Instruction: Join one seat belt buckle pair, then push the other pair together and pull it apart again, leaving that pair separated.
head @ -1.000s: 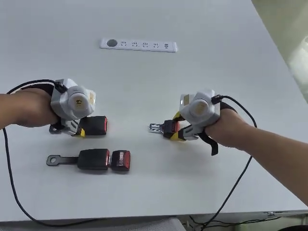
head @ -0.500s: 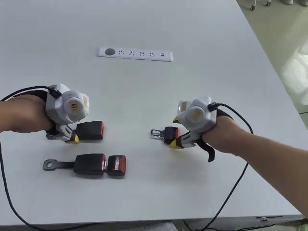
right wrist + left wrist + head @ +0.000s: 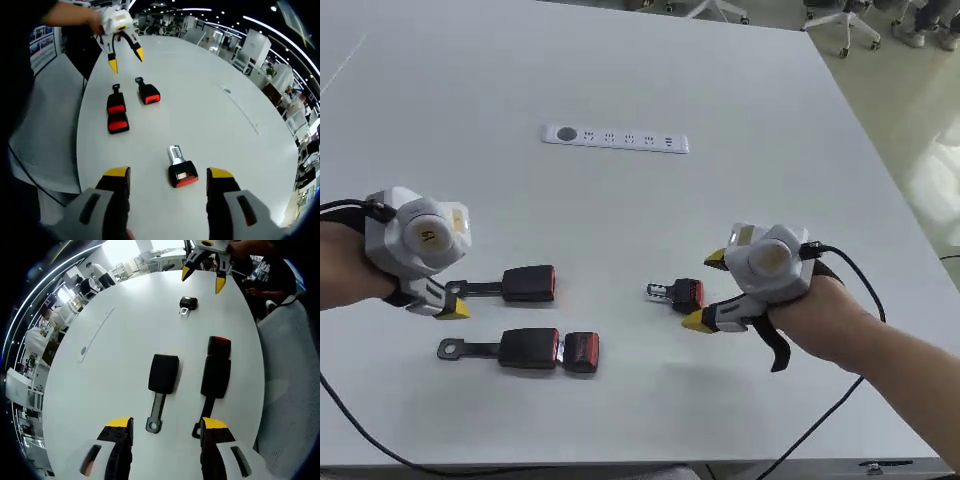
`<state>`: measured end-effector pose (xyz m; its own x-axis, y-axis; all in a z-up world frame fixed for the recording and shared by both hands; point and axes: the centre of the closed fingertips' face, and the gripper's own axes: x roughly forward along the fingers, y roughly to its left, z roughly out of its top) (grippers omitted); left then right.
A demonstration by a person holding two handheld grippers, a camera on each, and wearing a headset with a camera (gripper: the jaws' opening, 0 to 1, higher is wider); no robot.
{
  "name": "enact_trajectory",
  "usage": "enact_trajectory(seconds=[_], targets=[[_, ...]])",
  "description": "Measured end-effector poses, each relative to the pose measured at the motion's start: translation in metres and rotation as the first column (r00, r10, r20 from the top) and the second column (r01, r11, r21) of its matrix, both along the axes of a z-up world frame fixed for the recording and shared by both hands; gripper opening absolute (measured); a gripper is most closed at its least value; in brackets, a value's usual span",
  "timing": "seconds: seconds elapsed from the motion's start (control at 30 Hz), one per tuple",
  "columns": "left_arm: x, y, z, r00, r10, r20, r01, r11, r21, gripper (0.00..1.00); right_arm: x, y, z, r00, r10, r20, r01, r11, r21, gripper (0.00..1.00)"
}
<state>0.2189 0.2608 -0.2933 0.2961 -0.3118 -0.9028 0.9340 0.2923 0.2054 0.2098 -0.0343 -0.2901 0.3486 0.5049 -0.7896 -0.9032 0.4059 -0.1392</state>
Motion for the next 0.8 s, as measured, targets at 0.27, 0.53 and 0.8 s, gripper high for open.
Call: enact_trajectory(seconds=[0.27, 0.53, 0.8], targets=[[-0.036, 0.020, 0.018, 0.997, 0.068, 0.023, -0.067, 0.997, -0.043, 0.56, -0.036, 0.004, 0.009, 1.000, -0.012, 0.006, 0.012, 1.000, 0.002, 0.64], [-0.059, 0.041, 0.026, 0.987, 0.156, 0.038, -0.152, 0.985, -0.084, 0.55, -0.058, 0.001, 0.011, 1.000, -0.019, 0.015, 0.019, 1.000, 0.000, 0.63], [-0.067, 0.049, 0.029, 0.976, 0.214, 0.038, -0.209, 0.971, -0.119, 0.58, -0.071, -0.012, 0.014, 0.999, -0.044, 0.009, 0.044, 0.999, -0.002, 0.64]])
